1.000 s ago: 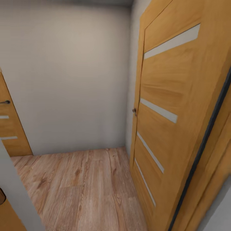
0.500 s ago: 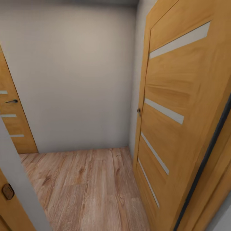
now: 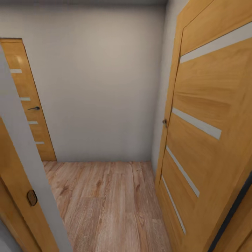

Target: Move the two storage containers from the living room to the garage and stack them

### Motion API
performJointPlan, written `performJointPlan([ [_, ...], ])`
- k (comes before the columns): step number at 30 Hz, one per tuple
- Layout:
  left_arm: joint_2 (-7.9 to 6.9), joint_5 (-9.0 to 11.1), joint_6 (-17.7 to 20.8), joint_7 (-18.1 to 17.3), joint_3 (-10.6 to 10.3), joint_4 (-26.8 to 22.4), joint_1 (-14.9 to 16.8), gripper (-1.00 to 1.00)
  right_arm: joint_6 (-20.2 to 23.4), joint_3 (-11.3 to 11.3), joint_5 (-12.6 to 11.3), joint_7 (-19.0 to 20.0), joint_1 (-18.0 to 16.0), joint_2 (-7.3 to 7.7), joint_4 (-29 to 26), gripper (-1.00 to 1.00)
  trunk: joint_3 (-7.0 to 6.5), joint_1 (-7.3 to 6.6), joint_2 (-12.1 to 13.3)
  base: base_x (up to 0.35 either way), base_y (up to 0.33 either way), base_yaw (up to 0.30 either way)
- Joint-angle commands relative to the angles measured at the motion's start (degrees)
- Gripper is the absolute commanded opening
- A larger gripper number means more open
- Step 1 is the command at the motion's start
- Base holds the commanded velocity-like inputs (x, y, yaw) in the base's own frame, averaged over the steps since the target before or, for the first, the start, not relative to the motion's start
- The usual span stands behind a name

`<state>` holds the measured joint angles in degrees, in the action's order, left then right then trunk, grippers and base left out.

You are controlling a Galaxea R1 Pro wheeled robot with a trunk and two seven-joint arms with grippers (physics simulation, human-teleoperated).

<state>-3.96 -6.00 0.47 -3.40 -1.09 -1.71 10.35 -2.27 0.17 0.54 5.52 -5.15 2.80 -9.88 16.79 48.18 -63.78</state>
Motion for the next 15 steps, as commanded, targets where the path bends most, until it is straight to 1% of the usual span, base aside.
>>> performJointPlan([
  [1,-0.01,-0.58,0.05,-0.12,-0.05,-0.05,0.02,1.00,-0.19,0.00,0.06,0.18,-0.03,0.02,0.04,1.00,0.07,0.00,-0.04,0.000,-0.005,0.060],
  [5,0.00,-0.59,0.06,-0.12,-0.05,-0.05,0.02,1.00,-0.19,0.00,0.05,0.19,-0.03,0.02,0.04,1.00,0.07,0.00,-0.04,0.005,-0.070,0.028],
  [11,0.00,-0.59,0.06,-0.12,-0.05,-0.05,0.02,1.00,-0.19,0.00,0.06,0.19,-0.03,0.02,0.04,1.00,0.07,0.00,-0.04,0.060,-0.147,0.007],
  [15,0.00,-0.59,0.06,-0.12,-0.05,-0.05,0.02,1.00,-0.19,0.00,0.06,0.19,-0.03,0.02,0.04,1.00,0.07,0.00,-0.04,0.043,-0.089,0.002],
])
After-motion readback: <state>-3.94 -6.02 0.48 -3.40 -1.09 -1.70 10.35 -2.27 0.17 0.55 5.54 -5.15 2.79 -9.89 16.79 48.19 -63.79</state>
